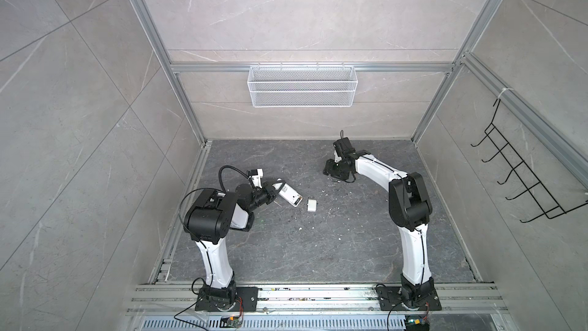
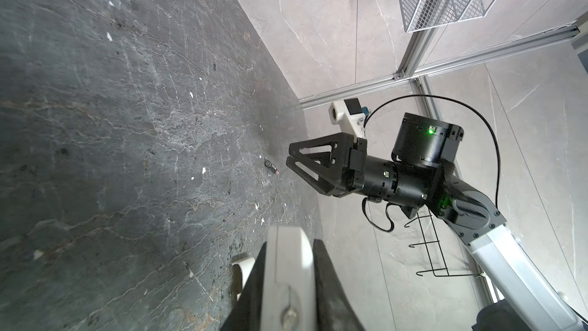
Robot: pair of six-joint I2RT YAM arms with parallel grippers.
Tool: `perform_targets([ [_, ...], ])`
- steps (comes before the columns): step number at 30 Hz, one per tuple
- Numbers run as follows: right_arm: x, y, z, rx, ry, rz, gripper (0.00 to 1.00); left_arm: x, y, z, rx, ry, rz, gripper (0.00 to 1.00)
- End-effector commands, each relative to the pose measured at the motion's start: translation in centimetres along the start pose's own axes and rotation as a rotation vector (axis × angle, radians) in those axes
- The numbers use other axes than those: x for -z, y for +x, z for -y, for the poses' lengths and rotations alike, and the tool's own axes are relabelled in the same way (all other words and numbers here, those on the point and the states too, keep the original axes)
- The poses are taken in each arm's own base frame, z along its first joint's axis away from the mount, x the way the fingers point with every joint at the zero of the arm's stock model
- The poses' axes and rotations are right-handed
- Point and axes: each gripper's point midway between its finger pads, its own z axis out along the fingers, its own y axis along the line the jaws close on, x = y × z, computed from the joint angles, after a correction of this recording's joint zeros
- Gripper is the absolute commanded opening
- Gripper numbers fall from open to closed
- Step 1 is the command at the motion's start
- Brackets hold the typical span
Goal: Load the batteries into the remote control
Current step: 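Release the battery and move the right gripper to the black-and-red battery, then lower the right gripper over the black-and-red battery and align with it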
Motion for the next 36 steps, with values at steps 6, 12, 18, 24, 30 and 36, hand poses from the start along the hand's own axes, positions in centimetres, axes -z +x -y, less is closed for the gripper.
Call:
perform_targets([
  [6,-2.3,-0.2,1.3,-0.032,-0.026,-0.092,0.60,0.0,-0.4,1.3,-0.071,0.053,0.003,0.04],
  [12,-3.7,0.8,1.8,-0.017,-0.027,-0.137,0.59,-0.4,-0.4,0.8,-0.025,0.052,-0.011,0.04],
  [18,-3.2,1.2,3.0,0.023,0.021,-0.133,0.60,-0.5,-0.3,0.5,-0.017,0.045,-0.013,0.04],
  [24,-2.1,2.2,4.7,0.101,0.101,-0.127,0.60,-0.7,-0.2,0.0,0.004,0.039,-0.018,0.04],
  [30,-1.7,3.0,5.4,0.143,0.129,-0.135,0.60,-0.8,-0.2,-0.3,0.015,0.036,-0.019,0.04],
  [36,-1.5,3.5,5.1,0.196,0.126,-0.141,0.59,-0.9,-0.2,-0.5,0.025,0.035,-0.023,0.04],
])
